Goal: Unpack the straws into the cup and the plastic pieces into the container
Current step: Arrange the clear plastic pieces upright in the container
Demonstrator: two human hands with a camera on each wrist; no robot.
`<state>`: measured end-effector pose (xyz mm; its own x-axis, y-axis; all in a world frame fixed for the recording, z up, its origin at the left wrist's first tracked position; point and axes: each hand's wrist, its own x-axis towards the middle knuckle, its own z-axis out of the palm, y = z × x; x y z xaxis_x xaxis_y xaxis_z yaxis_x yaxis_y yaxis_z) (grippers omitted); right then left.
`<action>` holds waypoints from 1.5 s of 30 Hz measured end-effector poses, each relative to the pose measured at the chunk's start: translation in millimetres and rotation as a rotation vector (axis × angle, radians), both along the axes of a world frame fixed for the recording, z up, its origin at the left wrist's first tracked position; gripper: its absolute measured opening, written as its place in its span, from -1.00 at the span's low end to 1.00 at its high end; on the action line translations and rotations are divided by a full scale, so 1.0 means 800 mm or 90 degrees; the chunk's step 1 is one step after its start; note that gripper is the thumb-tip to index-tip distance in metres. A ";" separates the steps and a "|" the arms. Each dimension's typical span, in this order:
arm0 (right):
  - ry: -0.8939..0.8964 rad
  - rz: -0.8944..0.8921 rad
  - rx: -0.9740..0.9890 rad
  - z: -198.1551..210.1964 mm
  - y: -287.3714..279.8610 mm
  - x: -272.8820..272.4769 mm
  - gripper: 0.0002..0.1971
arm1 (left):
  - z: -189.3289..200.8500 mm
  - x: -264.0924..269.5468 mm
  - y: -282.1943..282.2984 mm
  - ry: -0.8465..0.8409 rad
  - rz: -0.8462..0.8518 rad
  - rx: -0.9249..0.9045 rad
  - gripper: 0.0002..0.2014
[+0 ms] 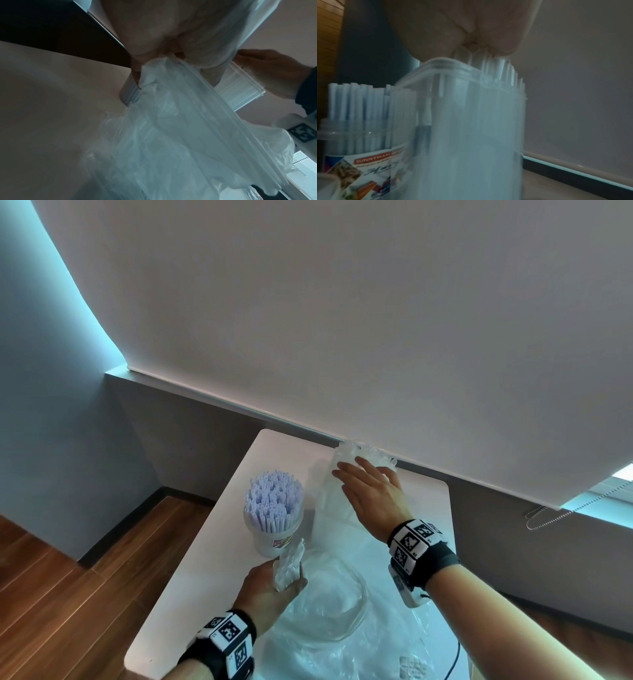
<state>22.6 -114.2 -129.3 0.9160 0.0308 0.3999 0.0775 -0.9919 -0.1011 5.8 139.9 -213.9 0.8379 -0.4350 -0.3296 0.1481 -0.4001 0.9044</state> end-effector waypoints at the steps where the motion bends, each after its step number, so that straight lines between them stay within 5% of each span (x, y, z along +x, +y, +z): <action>1: 0.021 -0.004 -0.002 0.003 0.001 -0.001 -0.61 | -0.001 0.000 0.000 -0.001 -0.003 0.002 -0.77; 5: 0.086 0.023 -0.074 0.014 0.017 -0.001 -0.50 | 0.000 0.001 -0.004 -0.003 -0.009 0.015 -0.79; 14: -0.068 0.062 0.076 0.007 0.005 0.025 -0.89 | 0.002 -0.002 -0.002 -0.004 -0.015 0.013 -0.77; 21: -0.017 0.009 0.065 0.036 0.010 0.011 -0.75 | 0.016 -0.004 -0.003 -0.020 -0.029 0.030 -0.79; 25: 0.086 0.237 0.095 0.075 0.074 -0.027 -0.56 | 0.027 -0.004 -0.005 -0.089 -0.078 0.011 -0.80; 29: 0.254 0.365 0.008 0.033 0.123 -0.055 -0.52 | 0.033 -0.003 -0.005 -0.144 -0.060 0.004 -0.73; 33: 0.156 0.340 0.023 -0.010 0.129 -0.055 -0.75 | 0.022 0.000 0.001 -0.096 -0.081 0.036 -0.77; 38: 0.079 0.328 0.083 -0.021 0.113 -0.054 -0.79 | 0.030 0.005 0.011 -0.235 -0.152 0.042 -0.40; 45: 0.080 0.166 0.159 0.092 0.041 -0.055 -0.73 | 0.063 0.013 0.010 -0.401 -0.178 0.113 -0.57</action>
